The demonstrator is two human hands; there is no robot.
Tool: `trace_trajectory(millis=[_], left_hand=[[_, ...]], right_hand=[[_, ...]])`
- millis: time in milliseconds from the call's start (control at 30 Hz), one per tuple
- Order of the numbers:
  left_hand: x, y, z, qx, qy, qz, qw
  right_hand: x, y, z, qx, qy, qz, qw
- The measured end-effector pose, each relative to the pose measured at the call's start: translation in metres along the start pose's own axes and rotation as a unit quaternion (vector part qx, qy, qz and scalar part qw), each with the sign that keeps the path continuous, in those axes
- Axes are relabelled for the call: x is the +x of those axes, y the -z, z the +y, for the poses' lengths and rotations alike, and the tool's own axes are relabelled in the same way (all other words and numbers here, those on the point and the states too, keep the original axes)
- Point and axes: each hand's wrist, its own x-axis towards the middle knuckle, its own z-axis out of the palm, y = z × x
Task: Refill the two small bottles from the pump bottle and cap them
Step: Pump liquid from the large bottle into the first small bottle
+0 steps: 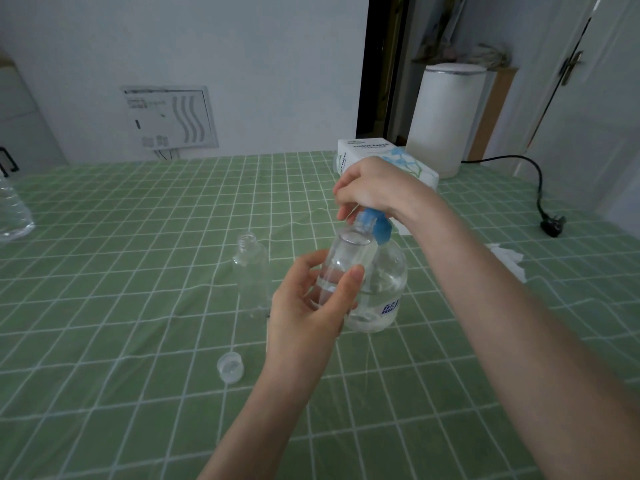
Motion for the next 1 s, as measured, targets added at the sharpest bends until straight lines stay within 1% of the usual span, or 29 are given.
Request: trace_trajectory(millis=[100,333,533,833,1000], left_hand=[[0.0004,-0.0002,0.0009,-0.006,0.000,0.000,1.000],[0.0009,-0.0002,0.0005,0.000,-0.001,0.004,1.000],[0.0006,0.0005,-0.0017,0.008,-0.004,0.007,1.000],[0.0013,0.0013,-0.0006,0.011,-0.010,-0.005,1.000],[0.0021,0.0010,-0.0022,0.008,-0.011,-0.003,1.000]], right_hand=[[0.0020,0.0039,-0.0016,0.002,0.011,0.020,1.000],[0.0063,0.0005,-0.0033,-0.012,-0.007,-0.017,1.000],[0.0030,-0.0049,0.0008,-0.022,-0.024,-0.014,0.999],[0.0036,0.0029,-0.0021,-0.023,-0.004,0.009,1.000],[0.0070,0.0010,-0.0029,-0.035,-0.013,-0.013,0.999]])
